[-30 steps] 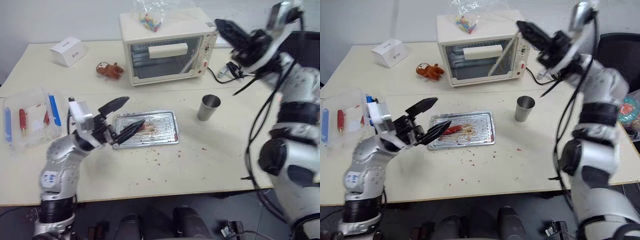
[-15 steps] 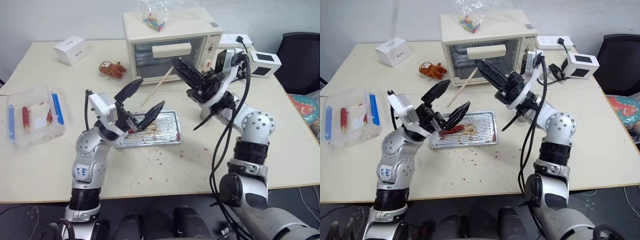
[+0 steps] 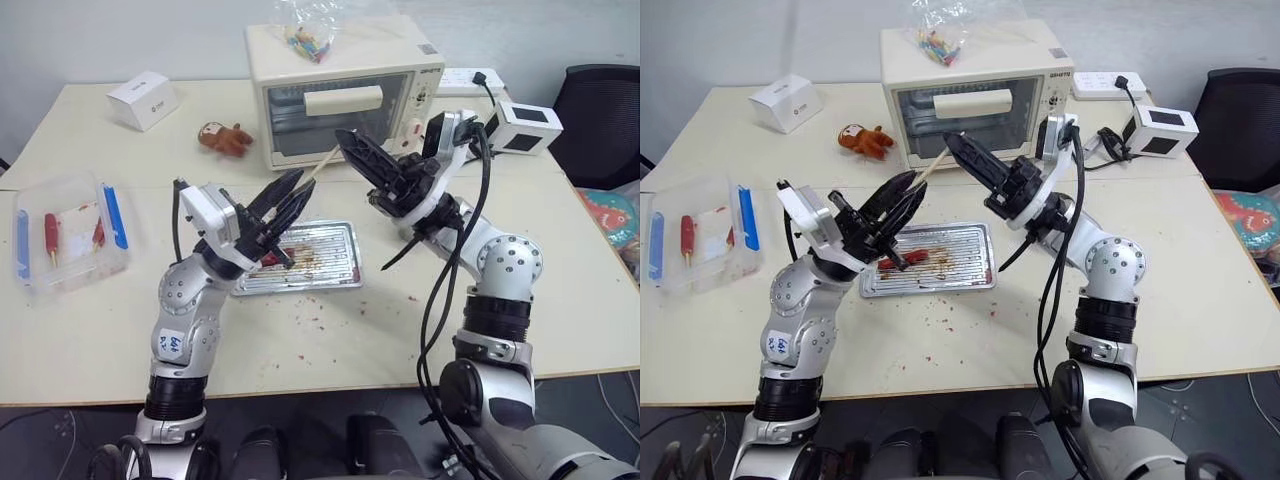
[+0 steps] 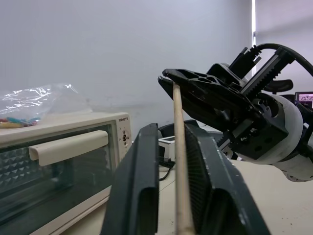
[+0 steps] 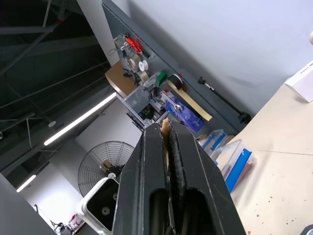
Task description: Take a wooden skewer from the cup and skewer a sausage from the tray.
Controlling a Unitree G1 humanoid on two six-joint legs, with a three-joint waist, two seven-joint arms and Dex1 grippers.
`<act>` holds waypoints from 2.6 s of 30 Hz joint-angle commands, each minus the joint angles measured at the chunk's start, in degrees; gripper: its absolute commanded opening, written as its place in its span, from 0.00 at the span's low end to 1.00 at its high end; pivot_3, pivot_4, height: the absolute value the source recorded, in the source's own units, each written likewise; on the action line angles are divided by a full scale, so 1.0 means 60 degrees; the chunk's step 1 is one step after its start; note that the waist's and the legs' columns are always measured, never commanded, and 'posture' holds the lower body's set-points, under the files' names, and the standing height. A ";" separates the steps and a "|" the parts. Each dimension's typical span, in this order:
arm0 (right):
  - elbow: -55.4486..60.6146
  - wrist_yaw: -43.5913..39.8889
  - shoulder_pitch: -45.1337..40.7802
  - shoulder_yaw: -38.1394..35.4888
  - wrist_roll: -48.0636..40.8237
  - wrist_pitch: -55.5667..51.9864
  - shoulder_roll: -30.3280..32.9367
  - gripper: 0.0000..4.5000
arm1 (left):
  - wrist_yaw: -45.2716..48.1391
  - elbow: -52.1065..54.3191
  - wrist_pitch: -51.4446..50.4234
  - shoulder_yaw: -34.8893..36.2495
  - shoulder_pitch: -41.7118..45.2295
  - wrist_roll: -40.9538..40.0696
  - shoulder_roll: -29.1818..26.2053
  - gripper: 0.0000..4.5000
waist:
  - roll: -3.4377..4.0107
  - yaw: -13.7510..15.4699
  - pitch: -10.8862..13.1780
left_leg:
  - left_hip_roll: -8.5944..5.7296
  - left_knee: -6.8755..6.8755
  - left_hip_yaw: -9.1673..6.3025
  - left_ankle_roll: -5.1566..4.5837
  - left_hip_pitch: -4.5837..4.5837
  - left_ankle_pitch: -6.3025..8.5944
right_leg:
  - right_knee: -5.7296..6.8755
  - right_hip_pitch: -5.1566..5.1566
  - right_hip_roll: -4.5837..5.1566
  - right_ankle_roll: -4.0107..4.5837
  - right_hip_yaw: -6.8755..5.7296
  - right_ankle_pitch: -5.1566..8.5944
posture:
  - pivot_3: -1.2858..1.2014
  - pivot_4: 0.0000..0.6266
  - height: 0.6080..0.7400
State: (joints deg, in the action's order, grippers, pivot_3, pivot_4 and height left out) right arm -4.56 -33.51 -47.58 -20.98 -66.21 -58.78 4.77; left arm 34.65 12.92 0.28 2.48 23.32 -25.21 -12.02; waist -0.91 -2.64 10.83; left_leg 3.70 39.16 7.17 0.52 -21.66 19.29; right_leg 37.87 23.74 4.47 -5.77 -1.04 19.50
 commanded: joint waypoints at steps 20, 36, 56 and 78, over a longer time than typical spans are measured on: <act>0.1172 -0.6864 0.4054 0.2781 0.5460 0.6571 0.6031 0.99 | 0.1217 0.0168 -0.1627 0.4469 -0.3922 -0.2012 -0.3484 0.00 | -0.0005 0.0037 0.0003 | 0.0009 -0.0037 0.0000 0.0001 0.0001 0.0007 | -0.0086 -0.0004 0.0012 0.0000 -0.0006 0.0001 | 0.52 0.24 1.00; -0.2363 -0.6030 -0.0345 0.6097 0.8374 0.6338 0.3054 0.99 | 0.0723 0.0135 -0.2147 0.4987 -0.4801 -0.2249 -0.3182 0.00 | -0.0013 -0.0103 0.0000 | 0.0038 -0.0033 -0.0007 0.0021 0.0045 0.0007 | -0.0036 -0.0024 0.0033 0.0034 -0.0009 0.0008 | 0.52 0.24 1.00; -1.0579 -0.5179 -0.3953 0.6069 1.0894 1.0230 -0.0693 0.96 | 0.0321 0.0903 -0.2246 0.4802 -0.5116 -0.2331 -0.2794 0.00 | -0.0019 -0.0404 -0.0004 | 0.0037 -0.0035 -0.0008 0.0027 0.0030 0.0009 | -0.0024 -0.0018 0.0037 0.0033 -0.0013 0.0008 | 0.52 0.24 1.00; -1.0632 -0.4888 -0.3589 0.5691 1.1600 1.0686 -0.0985 0.18 | 0.0412 0.0773 -0.2288 0.4617 -0.4889 -0.2227 -0.2884 0.00 | -0.0019 -0.0417 -0.0004 | 0.0040 -0.0038 -0.0009 0.0031 0.0030 0.0011 | -0.0024 -0.0017 0.0038 0.0034 -0.0009 0.0009 | 0.52 0.24 1.00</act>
State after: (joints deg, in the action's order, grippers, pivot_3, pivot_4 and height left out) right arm -69.29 -62.87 -69.34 13.59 3.05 5.00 -0.83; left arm 36.94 16.99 -13.82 30.07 -6.28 -38.16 -28.86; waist -1.03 -5.14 10.80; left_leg 3.94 38.93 7.11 0.70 -21.48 19.35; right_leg 37.73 23.63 4.70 -5.56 -1.09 19.55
